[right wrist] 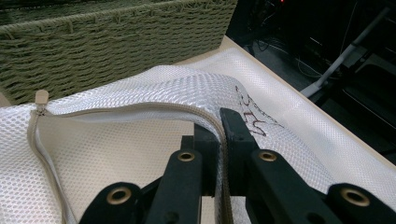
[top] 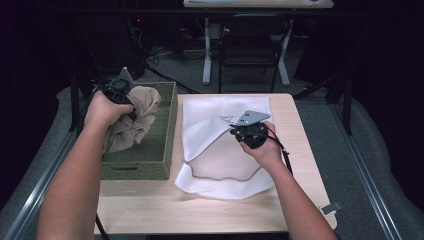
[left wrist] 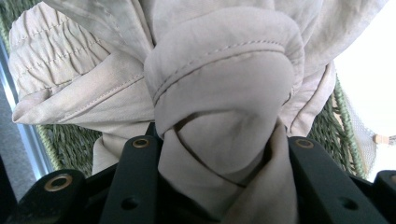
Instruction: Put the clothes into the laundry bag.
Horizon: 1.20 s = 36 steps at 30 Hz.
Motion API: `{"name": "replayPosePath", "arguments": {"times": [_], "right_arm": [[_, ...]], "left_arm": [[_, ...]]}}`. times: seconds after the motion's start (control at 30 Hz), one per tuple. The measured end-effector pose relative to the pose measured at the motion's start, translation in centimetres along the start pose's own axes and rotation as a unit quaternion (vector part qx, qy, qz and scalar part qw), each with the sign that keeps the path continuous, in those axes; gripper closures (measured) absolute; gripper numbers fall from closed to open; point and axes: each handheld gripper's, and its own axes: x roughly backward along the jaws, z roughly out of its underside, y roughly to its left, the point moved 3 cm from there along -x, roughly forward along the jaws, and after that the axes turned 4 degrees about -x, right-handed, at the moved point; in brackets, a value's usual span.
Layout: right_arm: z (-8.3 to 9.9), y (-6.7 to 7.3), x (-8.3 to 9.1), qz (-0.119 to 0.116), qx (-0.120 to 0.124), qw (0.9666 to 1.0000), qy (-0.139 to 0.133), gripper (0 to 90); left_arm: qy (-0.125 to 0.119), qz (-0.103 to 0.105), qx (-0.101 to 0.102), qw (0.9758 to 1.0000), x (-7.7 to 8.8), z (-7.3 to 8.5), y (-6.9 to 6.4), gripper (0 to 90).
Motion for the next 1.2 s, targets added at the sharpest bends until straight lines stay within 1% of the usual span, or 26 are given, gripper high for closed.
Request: {"name": "replayPosePath", "arguments": {"times": [0.13,0.33,0.47,0.57,0.63,0.73,0.87,0.97,1.0,1.17,1.2], "right_arm": [[0.0,0.0,0.0,0.0,0.0,1.0,0.0,86.2],[0.0,0.0,0.0,0.001,0.0,1.0,0.001,86.2],[0.0,0.0,0.0,0.001,0.0,1.0,0.001,86.1],[0.0,0.1,0.0,0.001,0.001,1.0,0.001,86.1],[0.0,0.1,0.0,0.001,0.001,1.0,0.001,86.1],[0.0,0.1,0.0,0.002,0.002,1.0,0.001,86.1],[0.0,0.1,0.0,0.003,0.002,1.0,0.001,86.1],[0.0,0.1,0.0,0.002,0.002,1.0,0.001,86.1],[0.0,0.1,0.0,0.002,0.002,1.0,0.001,86.1],[0.0,0.0,0.0,0.002,0.002,1.0,0.0,86.1],[0.0,0.0,0.0,0.003,0.002,1.0,0.0,86.1]], "left_arm": [[-0.004,0.0,-0.016,0.9999,0.7,-0.1,-0.6,62.4],[-0.008,-0.005,-0.039,0.9992,1.7,-0.2,-1.7,62.3],[-0.007,-0.003,-0.062,0.998,2.0,-0.1,-2.5,62.1],[-0.008,0.001,-0.075,0.9972,2.4,-0.1,-3.2,61.9],[-0.01,0.007,-0.08,0.9967,2.6,-0.1,-3.6,61.8],[-0.012,0.004,-0.089,0.996,2.8,-0.1,-4.2,61.9],[-0.01,0.008,-0.099,0.995,3.0,0.0,-5.0,62.1],[-0.007,0.008,-0.106,0.9943,3.2,0.0,-5.5,62.2],[-0.009,0.005,-0.107,0.9942,3.2,0.0,-5.6,62.1],[-0.007,0.008,-0.121,0.9925,3.4,0.1,-6.5,62.1],[-0.008,0.005,-0.123,0.9924,3.4,0.2,-6.7,62.1]]}}
